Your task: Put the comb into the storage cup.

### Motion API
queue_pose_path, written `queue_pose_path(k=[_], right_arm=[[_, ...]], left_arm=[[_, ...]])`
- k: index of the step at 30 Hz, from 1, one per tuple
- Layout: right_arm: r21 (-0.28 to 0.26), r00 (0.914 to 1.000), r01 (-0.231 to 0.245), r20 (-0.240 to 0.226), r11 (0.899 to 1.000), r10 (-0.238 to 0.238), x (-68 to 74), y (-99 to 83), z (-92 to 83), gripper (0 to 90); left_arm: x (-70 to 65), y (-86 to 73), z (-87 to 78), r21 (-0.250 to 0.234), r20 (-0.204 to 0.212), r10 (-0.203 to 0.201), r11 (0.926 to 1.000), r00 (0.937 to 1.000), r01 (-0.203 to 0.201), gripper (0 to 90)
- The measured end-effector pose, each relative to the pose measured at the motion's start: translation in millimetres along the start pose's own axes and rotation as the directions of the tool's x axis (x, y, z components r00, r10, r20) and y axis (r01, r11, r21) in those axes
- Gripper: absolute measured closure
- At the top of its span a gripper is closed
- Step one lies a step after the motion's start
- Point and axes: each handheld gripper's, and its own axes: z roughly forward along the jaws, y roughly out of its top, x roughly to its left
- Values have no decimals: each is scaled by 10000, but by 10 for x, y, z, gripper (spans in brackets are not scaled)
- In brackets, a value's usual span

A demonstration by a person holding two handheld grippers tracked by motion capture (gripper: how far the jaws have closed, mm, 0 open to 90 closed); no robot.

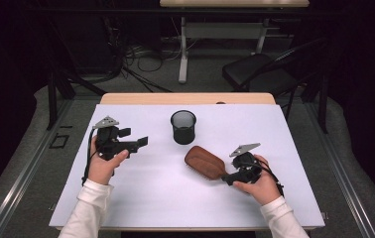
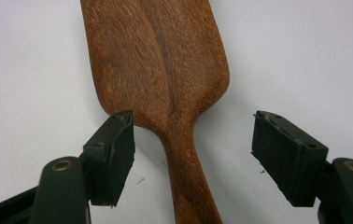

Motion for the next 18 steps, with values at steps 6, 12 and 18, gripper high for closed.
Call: queue_pose_path(k=[6, 12, 18], right_arm=[[34, 9995, 220, 208, 9998, -221, 9, -2, 28, 299], [309, 9991, 424, 59, 9986, -426, 12, 1, 79, 307], [684, 9973, 692, -305, 9953, -672, -30, -5, 110, 308]], left_arm=[[2, -2, -3, 8, -11, -2, 10000, 10000, 2, 129], [-11, -2, 5, 26, -8, 34, 10000, 10000, -34, 129], [-11, -2, 1, 26, -21, 31, 10000, 10000, -31, 129]])
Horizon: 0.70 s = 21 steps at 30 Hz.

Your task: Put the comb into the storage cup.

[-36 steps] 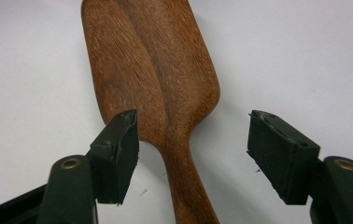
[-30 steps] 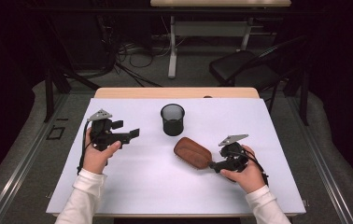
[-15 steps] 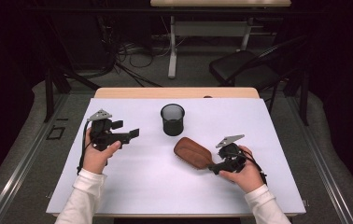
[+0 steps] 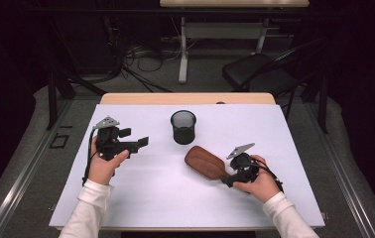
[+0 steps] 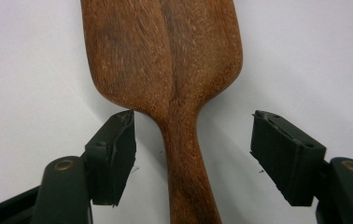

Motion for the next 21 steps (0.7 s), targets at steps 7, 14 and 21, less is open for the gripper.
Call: queue_pose_path(k=[7, 14, 21], right_arm=[[277, 9992, 300, -283, 9992, -292, -11, 8, 39, 337], [327, 9967, 759, -302, 9966, -750, 9, 24, 79, 409], [531, 9945, 1018, -286, 9934, -1004, 0, 32, 101, 474]], left_arm=[[1, 0, 2, 1, 8, 11, 10000, 10000, -11, 129], [3, -1, 2, -10, 16, -13, 10000, 10000, 13, 129], [-1, -3, 9, 8, 3, -36, 10000, 10000, 36, 129]])
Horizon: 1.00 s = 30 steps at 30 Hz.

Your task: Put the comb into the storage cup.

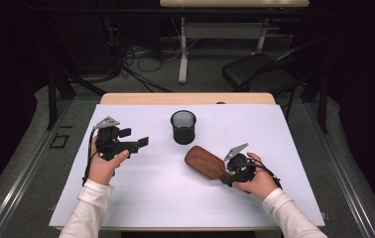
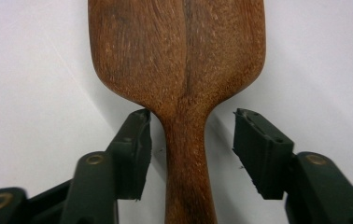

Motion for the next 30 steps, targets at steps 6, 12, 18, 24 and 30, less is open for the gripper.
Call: queue_pose_path(k=[6, 12, 18, 24, 30], right_arm=[[130, 9998, 183, -63, 9997, -182, 19, 23, 17, 533], [161, 9975, 702, -61, 9974, -701, 65, 34, 47, 586], [200, 9981, 618, -74, 9979, -616, 67, 40, 49, 598], [316, 9990, 397, -202, 9987, -391, 41, 50, 51, 599], [370, 9993, 352, -153, 9987, -346, 29, 60, 55, 602]], left_arm=[[0, 1, -1, -5, 5, -2, 10000, 10000, 2, 129], [1, 1, -3, -2, 4, -3, 10000, 10000, 3, 129], [5, 1, -2, -6, 13, -27, 10000, 10000, 27, 129], [8, 2, -5, -17, 31, -35, 10000, 10000, 35, 129], [10, 2, -8, -30, 27, -52, 10000, 10000, 52, 129]])
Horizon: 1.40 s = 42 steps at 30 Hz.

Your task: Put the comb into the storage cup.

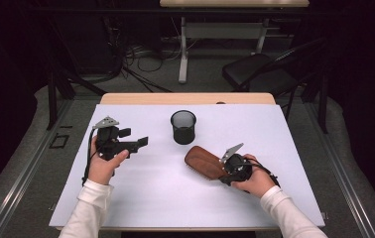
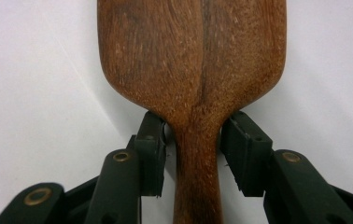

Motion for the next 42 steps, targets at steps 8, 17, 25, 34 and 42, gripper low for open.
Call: queue_pose_path(k=[8, 17, 25, 34, 42], right_arm=[[97, 9999, -88, -115, 9999, 89, -1, 16, 5, 636], [139, 10000, 36, -84, 9999, -35, 5, 17, 0, 673], [157, 9999, -41, -138, 9999, 43, -11, 11, -6, 703], [179, 10000, 24, 40, 9998, -25, 8, 12, -11, 718], [145, 9991, 282, 327, 9995, -287, 29, 14, -15, 720]], left_arm=[[4, 1, -1, 5, -18, -6, 10000, 10000, 6, 129], [12, 2, -10, -22, -12, -23, 10000, 10000, 23, 129], [16, 2, -11, -26, -42, -31, 10000, 10000, 31, 129], [19, 1, -15, -60, -62, -68, 10000, 10000, 67, 129], [22, 1, -17, -77, -79, -91, 9999, 9999, 91, 129]])
